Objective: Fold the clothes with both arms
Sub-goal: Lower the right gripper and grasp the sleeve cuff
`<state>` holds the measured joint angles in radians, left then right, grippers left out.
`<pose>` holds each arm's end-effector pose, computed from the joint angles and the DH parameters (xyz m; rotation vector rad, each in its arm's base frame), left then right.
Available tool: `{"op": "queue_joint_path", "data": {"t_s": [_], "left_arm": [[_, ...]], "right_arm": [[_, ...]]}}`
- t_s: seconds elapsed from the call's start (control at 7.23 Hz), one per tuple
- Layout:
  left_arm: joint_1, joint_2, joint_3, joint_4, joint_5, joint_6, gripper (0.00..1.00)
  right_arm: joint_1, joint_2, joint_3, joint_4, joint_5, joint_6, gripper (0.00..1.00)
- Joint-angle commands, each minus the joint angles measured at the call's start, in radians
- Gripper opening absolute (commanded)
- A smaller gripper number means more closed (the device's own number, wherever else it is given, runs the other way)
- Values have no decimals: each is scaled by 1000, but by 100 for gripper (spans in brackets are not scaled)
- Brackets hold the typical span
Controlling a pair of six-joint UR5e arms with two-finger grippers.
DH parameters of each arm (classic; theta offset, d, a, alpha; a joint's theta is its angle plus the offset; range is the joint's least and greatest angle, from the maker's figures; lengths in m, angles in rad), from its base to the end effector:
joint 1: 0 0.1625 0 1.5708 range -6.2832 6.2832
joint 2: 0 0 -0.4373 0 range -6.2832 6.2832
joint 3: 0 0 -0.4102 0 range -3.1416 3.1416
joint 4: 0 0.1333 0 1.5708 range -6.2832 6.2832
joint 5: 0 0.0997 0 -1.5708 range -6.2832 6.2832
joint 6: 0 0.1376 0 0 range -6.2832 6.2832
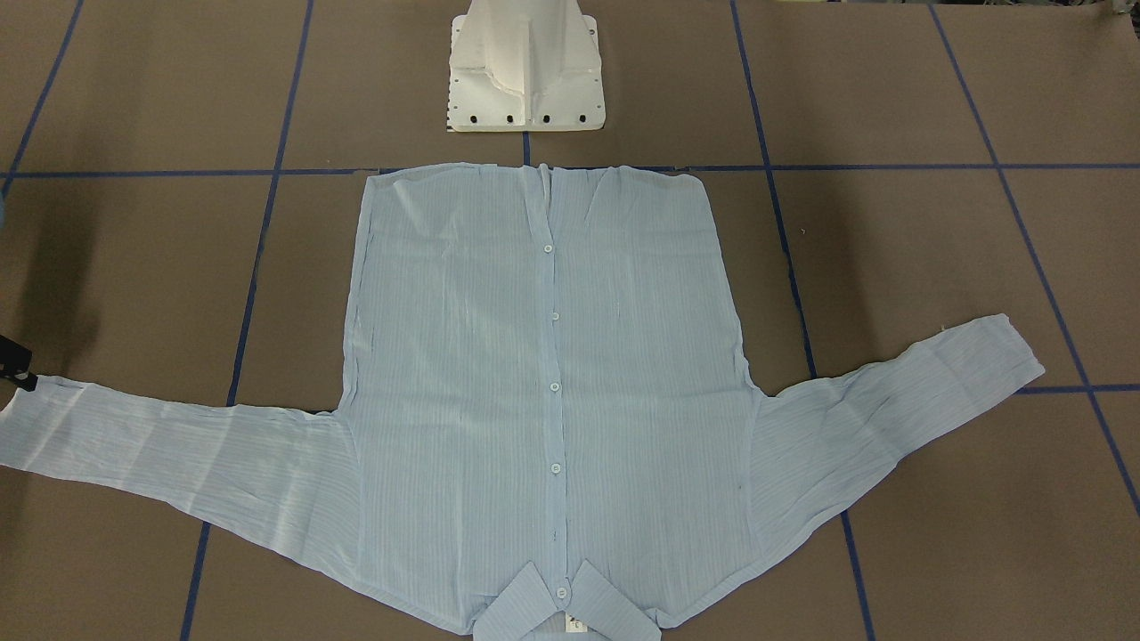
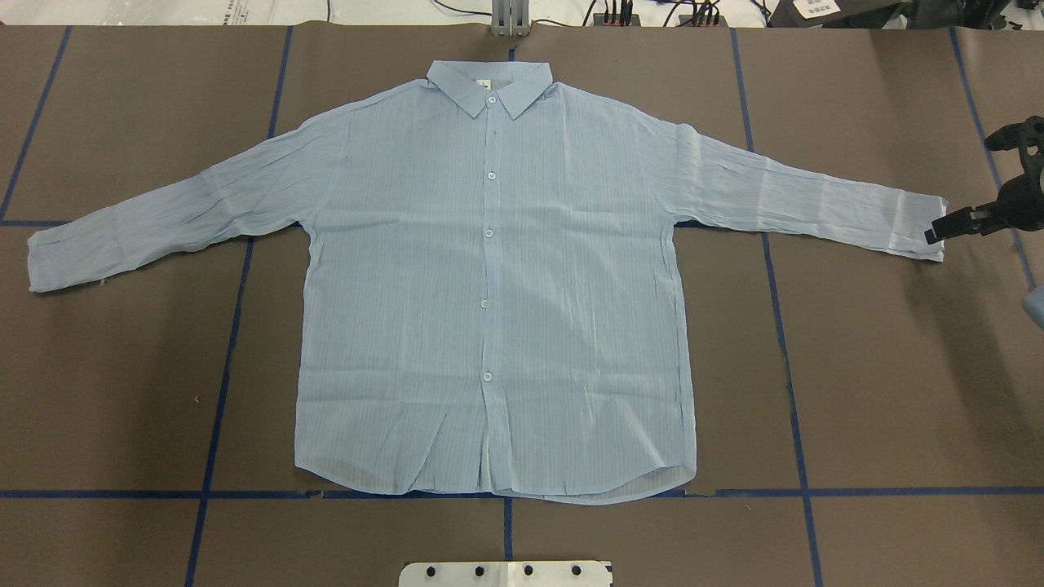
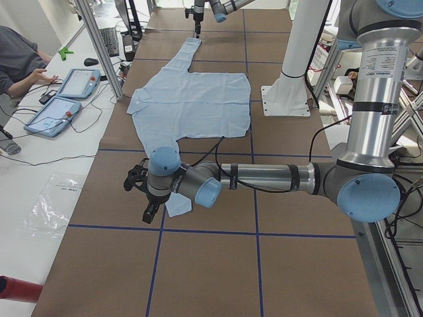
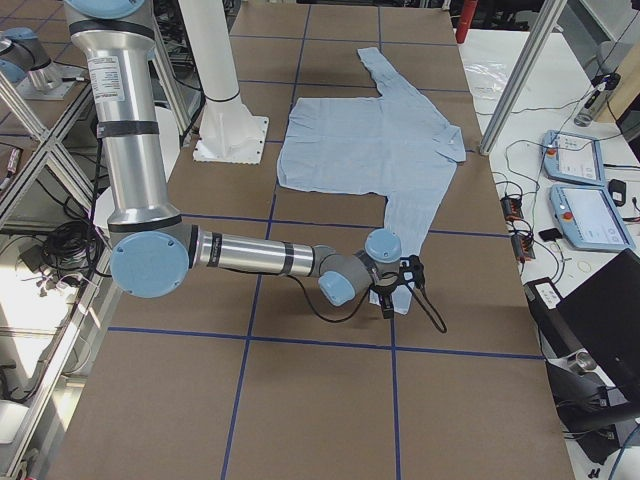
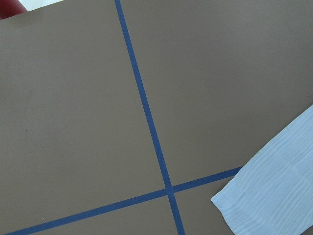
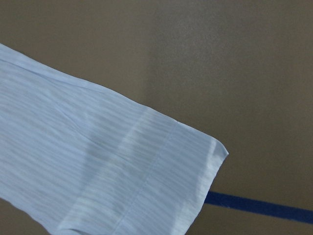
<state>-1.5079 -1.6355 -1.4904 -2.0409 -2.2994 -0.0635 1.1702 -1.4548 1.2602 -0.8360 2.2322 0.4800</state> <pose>-0.0056 -0.5746 0.6538 0.3879 0.7418 0.1649 -0.1869 -0.5664 0.7180 0.1955 -0.8044 -0.1038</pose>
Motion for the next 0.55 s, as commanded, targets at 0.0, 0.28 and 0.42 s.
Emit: {"op": "queue_joint_path", "data": {"t_s": [0.0,0.28,0.42], "left_arm": [[0,0,1,-19,2,-1,100],[0,-1,4,-19,2,-1,100],[0,-4,6,-19,2,-1,100]], "right_arm": [[-15,14,-33,2,-2,-1,95],[-18,24,-27,-9,9,0,71],[-18,30,-27,-12,9,0,64]]}}
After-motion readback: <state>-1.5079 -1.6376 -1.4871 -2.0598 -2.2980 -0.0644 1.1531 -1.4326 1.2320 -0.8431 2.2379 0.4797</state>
